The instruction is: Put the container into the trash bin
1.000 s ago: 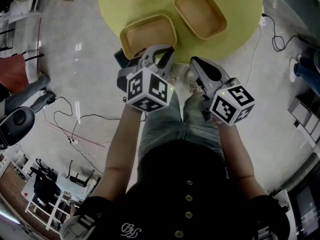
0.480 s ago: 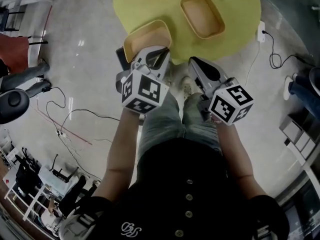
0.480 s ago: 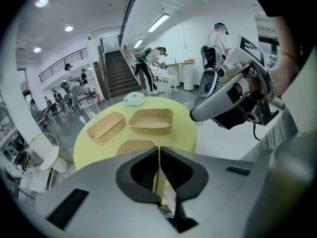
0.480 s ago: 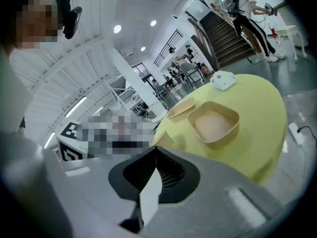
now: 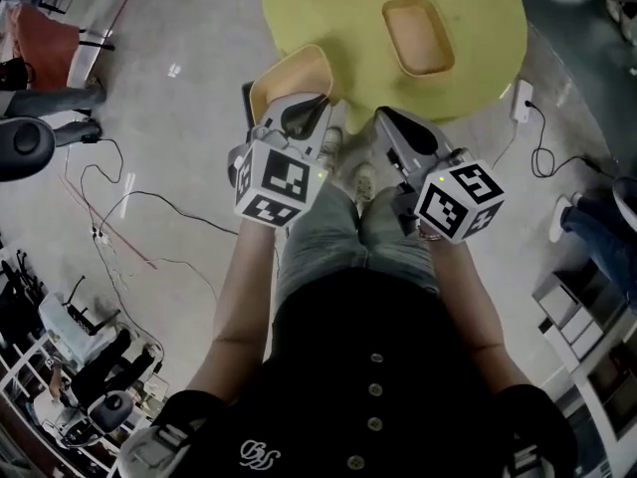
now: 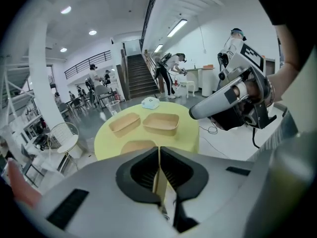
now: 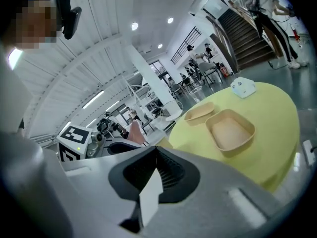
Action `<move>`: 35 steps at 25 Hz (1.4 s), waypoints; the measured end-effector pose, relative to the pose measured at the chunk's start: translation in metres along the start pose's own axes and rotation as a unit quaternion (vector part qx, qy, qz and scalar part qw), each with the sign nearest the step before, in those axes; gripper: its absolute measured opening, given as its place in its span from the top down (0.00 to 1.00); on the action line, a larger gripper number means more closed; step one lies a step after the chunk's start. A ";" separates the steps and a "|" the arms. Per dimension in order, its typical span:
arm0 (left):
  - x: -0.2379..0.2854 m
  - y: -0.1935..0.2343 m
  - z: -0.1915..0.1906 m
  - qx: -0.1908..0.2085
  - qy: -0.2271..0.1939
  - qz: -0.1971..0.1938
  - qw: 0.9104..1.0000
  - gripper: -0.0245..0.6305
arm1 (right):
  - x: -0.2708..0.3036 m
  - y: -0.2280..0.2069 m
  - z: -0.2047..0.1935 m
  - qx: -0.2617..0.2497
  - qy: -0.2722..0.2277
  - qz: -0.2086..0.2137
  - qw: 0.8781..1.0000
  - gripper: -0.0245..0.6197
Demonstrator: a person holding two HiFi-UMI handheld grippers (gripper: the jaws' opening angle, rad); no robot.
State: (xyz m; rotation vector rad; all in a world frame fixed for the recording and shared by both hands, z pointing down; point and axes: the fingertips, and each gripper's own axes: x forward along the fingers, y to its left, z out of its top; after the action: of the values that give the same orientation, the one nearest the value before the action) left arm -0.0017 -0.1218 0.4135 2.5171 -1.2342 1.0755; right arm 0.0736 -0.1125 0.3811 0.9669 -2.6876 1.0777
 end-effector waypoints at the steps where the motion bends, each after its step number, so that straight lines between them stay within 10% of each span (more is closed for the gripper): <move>1: -0.005 -0.002 -0.001 -0.005 -0.001 0.008 1.000 0.93 | -0.003 0.003 -0.001 -0.004 0.002 0.006 1.000 0.95; 23: -0.083 0.017 -0.044 -0.079 0.003 0.127 0.989 0.93 | 0.023 0.075 -0.036 -0.060 0.081 0.126 0.987 0.95; 35: -0.106 0.059 -0.090 -0.129 -0.006 0.126 0.984 0.93 | 0.074 0.110 -0.054 -0.059 0.099 0.129 0.985 0.95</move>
State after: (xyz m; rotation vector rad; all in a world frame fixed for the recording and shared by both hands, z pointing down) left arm -0.1368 -0.0558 0.3997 2.2228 -1.6133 0.8785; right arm -0.0580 -0.0558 0.3789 0.4747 -2.7238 0.9804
